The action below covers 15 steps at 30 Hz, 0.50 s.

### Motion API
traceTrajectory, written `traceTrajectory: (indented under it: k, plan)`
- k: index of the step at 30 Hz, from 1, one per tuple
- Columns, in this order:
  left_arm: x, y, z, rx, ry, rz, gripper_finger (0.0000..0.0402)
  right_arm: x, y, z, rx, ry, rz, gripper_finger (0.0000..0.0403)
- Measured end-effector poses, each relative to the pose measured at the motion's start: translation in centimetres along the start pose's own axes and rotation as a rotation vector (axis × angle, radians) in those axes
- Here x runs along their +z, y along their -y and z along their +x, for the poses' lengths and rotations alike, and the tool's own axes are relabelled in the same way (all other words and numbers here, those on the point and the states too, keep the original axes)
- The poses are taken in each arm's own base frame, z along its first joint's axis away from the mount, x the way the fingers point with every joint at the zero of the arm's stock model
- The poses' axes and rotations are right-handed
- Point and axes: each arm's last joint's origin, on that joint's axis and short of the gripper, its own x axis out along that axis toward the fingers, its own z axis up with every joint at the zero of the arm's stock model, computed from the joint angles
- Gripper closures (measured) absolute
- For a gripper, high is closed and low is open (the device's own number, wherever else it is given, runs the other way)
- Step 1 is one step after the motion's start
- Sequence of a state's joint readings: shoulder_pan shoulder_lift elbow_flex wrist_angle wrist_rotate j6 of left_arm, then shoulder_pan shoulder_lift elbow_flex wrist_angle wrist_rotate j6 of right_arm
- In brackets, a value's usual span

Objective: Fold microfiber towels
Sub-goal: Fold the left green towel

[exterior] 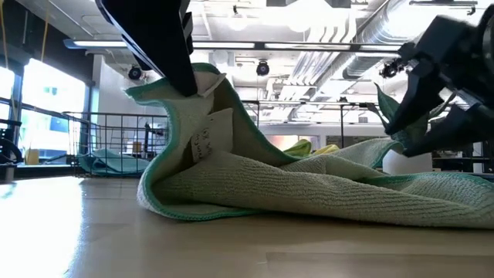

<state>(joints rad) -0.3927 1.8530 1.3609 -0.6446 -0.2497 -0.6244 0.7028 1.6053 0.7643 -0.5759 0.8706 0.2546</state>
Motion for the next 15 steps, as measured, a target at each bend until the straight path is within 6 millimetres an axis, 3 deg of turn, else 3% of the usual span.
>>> traceTrajectory:
  k: [8, 15]
  plan:
    - [0.0, 0.0, 0.0, 0.0, 0.0, 0.0, 0.0401, -0.4, -0.7, 1.8, -0.103, -0.053, -0.053, 0.0222]
    - [0.0, 0.0, 0.0, -0.004, -0.001, -0.012, 0.0401, -0.4, -0.6, 1.9, -0.161, -0.045, -0.065, 0.0231]
